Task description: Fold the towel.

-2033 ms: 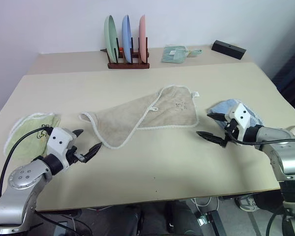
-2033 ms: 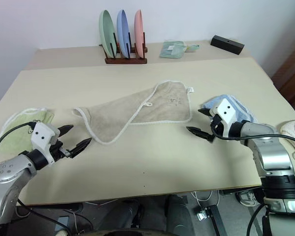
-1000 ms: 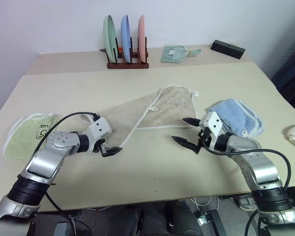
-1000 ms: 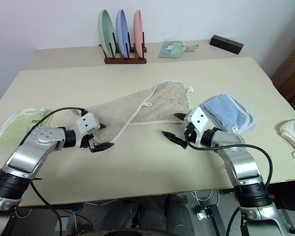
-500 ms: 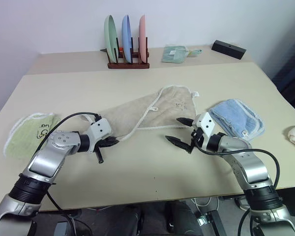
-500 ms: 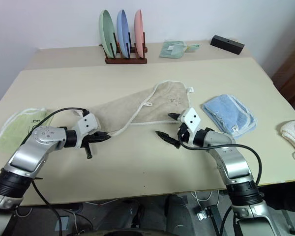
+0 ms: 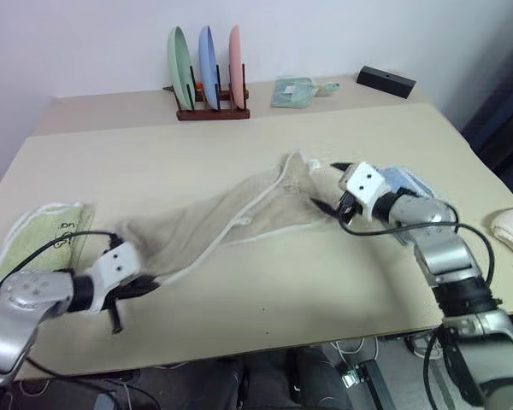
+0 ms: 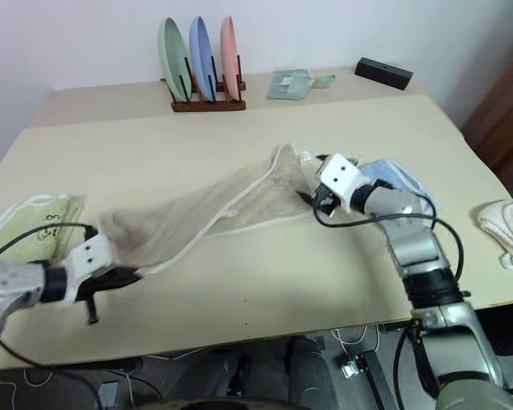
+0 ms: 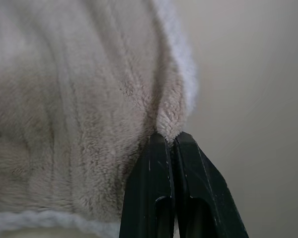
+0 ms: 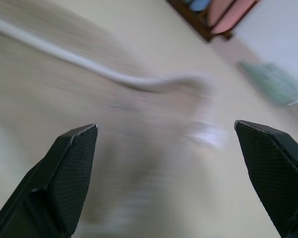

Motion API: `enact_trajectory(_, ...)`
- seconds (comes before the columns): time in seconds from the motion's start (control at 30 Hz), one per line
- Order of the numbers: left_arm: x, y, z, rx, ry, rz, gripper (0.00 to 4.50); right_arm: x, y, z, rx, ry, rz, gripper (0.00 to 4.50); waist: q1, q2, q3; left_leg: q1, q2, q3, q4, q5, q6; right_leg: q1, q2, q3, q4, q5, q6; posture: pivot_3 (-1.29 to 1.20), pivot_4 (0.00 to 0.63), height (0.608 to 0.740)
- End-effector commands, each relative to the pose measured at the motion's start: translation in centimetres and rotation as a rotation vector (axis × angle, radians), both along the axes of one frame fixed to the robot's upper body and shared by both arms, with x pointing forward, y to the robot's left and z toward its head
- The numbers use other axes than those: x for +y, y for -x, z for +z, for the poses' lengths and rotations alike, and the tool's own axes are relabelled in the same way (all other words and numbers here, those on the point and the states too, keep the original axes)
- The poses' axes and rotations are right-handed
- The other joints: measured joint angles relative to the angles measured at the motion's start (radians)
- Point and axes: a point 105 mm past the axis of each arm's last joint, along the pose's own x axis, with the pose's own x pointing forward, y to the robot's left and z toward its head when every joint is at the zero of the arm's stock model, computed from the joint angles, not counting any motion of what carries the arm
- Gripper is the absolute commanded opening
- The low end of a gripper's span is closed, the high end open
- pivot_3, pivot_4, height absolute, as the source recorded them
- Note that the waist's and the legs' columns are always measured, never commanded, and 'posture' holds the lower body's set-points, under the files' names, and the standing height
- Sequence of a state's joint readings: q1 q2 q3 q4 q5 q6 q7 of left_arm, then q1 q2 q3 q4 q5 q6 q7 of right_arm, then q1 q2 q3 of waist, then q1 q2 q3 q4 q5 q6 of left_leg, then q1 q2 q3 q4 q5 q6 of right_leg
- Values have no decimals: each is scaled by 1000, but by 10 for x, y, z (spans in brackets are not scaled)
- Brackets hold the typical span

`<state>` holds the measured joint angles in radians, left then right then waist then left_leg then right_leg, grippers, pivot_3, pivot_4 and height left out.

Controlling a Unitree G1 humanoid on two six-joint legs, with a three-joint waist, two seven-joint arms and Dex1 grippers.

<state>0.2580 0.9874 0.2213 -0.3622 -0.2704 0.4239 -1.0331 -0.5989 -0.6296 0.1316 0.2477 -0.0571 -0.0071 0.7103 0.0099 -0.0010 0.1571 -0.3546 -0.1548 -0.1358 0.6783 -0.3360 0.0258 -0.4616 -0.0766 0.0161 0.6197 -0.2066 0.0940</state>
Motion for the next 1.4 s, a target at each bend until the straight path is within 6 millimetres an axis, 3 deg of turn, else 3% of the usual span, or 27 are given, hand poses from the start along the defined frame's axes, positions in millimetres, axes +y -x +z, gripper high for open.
enact_trajectory(0.03, 8, 6, 6, -37, -44, 15, 32, 4, -8, 5, -55, 79, 38, 4500, 3, 0, 0, 0, 0, 0, 0, 0, 0, 0, 0, 0, 0, 0, 0, 0, 150, 740)
enact_trajectory(0.3, 7, 21, -7, -16, -17, 59, 32, 22, -27, 0, -148, 293, 153, 4500, -4, 0, 0, 0, 0, 0, 0, 0, 0, 0, 0, 0, 0, 0, 0, 0, 150, 740)
enact_trajectory(0.53, -18, 22, 13, -20, 123, 14, 32, 54, -49, 6, -227, 379, 194, 4500, -19, 1, 1, 0, 0, 0, -1, 0, 0, 0, 0, 0, 0, 0, 0, 0, 150, 740)
enact_trajectory(0.63, -18, 36, 15, 54, 128, 0, 32, 61, -52, 7, -254, 423, 211, 4500, -23, 1, 1, -1, 0, 0, -1, 0, 0, -1, 0, 0, -1, 0, 0, 0, 150, 740)
enact_trajectory(0.77, -7, 67, 1, 181, 38, -15, 32, 72, -54, 8, -293, 501, 254, 4500, -32, 1, 1, 0, 0, 1, -4, 0, 0, -2, 2, 2, -1, 0, 0, 0, 150, 740)
enact_trajectory(0.9, -1, 78, -9, 219, -4, 0, 32, 78, -56, 6, -321, 560, 275, 4500, -30, 1, 1, 4, 2, 3, -10, 1, -2, -2, 3, 5, -1, 0, -1, 0, 150, 740)
enact_trajectory(1.1, 0, 71, -15, 170, -12, 37, 32, 89, -54, 4, -380, 626, 320, 4500, -28, 2, 1, 5, 5, 3, -13, 3, -5, -3, 6, 5, -2, 0, -5, 0, 150, 740)
enact_trajectory(1.4, -8, 64, -17, 157, 8, 16, 32, 128, -52, 20, -609, 760, 415, 4500, -22, 5, 1, 6, 5, 3, -13, 4, -7, -3, 7, 5, 1, 1, -6, 0, 150, 740)
